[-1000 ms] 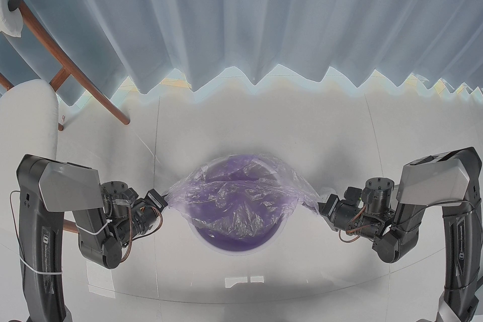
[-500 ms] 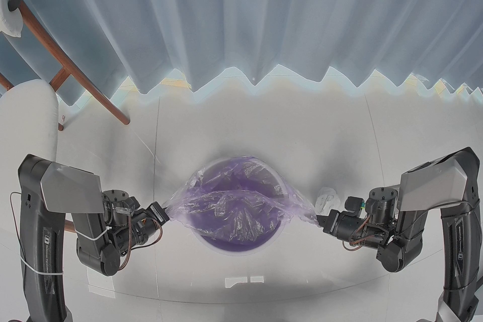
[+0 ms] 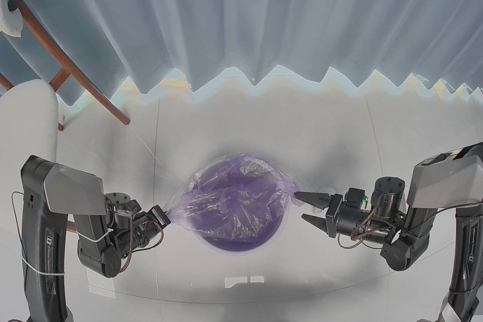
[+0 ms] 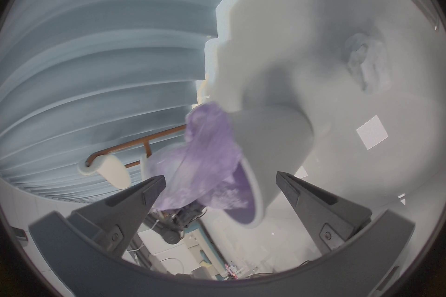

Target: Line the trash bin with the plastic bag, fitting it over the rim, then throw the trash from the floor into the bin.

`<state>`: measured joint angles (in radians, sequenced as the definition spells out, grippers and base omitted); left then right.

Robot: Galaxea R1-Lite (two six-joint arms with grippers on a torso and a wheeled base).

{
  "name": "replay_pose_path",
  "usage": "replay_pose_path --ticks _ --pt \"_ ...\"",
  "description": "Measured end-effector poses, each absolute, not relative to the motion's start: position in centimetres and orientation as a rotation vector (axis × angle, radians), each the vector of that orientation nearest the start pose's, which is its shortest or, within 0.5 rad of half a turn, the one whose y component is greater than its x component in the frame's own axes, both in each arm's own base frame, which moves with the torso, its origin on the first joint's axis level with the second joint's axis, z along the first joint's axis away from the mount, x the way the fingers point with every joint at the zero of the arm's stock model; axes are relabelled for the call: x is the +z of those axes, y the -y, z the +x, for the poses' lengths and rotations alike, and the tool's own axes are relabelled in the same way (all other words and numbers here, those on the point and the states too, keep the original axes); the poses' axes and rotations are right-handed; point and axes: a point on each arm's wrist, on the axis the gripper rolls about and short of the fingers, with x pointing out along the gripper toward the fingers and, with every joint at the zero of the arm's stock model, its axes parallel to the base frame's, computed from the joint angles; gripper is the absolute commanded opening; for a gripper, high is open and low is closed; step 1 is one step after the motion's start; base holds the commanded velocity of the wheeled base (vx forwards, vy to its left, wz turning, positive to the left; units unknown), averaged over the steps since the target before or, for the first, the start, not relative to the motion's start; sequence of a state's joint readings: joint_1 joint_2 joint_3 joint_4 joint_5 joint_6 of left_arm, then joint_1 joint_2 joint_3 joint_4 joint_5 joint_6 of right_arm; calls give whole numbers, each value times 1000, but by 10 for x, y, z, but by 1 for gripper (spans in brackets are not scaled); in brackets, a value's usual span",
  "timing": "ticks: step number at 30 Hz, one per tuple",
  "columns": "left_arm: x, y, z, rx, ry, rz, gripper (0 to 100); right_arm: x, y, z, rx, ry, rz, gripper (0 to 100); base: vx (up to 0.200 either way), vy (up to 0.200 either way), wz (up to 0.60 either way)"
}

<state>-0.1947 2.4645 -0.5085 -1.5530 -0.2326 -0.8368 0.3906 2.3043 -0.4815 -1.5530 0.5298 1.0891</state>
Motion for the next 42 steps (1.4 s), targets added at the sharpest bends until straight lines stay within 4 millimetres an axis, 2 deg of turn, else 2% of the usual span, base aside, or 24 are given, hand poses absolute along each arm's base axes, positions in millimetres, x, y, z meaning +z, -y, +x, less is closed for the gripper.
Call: replay_pose_path --ticks 4,9,14,20,24,32,42 --pt "-42 69 324 -225 -558 -819 0 22 -143 293 718 -737 1032 100 0 0 0" --pt "-43 70 324 -226 -559 -818 0 34 -137 297 720 -692 1052 100 0 0 0" --pt "-43 70 324 -226 -561 -818 0 43 -138 294 732 -689 1073 100 0 0 0" --pt "-43 70 324 -226 -559 -818 0 50 -164 281 751 -724 1134 100 0 0 0" --pt "-42 71 324 -228 -558 -816 0 52 -180 279 734 -733 1160 100 0 0 0" --pt "-37 77 322 -243 -555 -811 0 44 -194 294 677 -747 1189 100 0 0 0" --pt "-32 78 320 -251 -547 -810 0 43 -186 313 626 -741 1299 100 0 0 0"
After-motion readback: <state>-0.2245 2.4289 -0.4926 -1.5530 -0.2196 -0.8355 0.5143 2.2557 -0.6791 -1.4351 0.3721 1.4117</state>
